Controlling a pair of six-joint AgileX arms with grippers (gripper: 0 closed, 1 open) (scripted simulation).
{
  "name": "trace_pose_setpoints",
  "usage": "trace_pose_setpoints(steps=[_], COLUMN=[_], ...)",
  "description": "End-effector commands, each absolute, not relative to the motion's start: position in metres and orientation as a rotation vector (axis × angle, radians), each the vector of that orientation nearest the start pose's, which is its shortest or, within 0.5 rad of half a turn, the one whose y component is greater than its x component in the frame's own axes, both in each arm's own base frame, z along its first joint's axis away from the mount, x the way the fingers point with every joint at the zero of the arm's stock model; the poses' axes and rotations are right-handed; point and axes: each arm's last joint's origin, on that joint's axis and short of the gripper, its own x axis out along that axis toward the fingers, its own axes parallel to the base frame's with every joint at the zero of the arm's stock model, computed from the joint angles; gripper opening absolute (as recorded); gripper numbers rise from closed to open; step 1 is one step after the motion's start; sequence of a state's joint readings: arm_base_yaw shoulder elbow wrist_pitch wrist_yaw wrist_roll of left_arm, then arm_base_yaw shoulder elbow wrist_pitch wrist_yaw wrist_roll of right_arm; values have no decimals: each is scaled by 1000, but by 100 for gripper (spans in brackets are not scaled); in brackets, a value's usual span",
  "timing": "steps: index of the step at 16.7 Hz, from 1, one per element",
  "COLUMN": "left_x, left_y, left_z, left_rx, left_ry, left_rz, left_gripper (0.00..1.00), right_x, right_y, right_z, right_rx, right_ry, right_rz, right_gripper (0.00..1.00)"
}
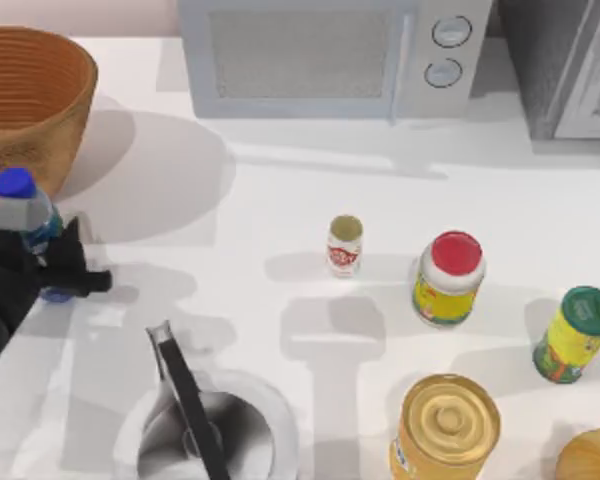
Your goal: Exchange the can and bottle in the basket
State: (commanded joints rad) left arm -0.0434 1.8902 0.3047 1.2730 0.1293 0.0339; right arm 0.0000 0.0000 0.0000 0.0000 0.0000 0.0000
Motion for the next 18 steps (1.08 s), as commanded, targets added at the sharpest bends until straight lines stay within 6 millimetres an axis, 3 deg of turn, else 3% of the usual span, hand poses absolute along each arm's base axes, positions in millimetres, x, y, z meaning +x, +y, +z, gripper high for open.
trace_pose_setpoints(steps=[4, 6, 8, 11, 14, 16, 18], left_x=[277, 293, 311, 335, 346, 345, 343], left_y=[-64, -80, -83, -58, -3, 32, 52], left_z=[100, 128, 164, 223, 273, 298, 312], left_rx=[24, 28, 29, 26, 17, 13, 11], left_ry=[323, 307, 286, 269, 270, 271, 272], left_rz=[-379, -445, -460, -383, -215, -109, -45], left_gripper=[0, 0, 0, 0, 0, 0, 0], right_x=[106, 106, 106, 106, 106, 106, 106], right_y=[-1, -1, -1, -1, -1, -1, -1], right_z=[160, 160, 160, 160, 160, 160, 160], right_rx=[0, 0, 0, 0, 0, 0, 0], right_ry=[0, 0, 0, 0, 0, 0, 0], right_rz=[0, 0, 0, 0, 0, 0, 0], right_gripper=[100, 100, 100, 100, 100, 100, 100])
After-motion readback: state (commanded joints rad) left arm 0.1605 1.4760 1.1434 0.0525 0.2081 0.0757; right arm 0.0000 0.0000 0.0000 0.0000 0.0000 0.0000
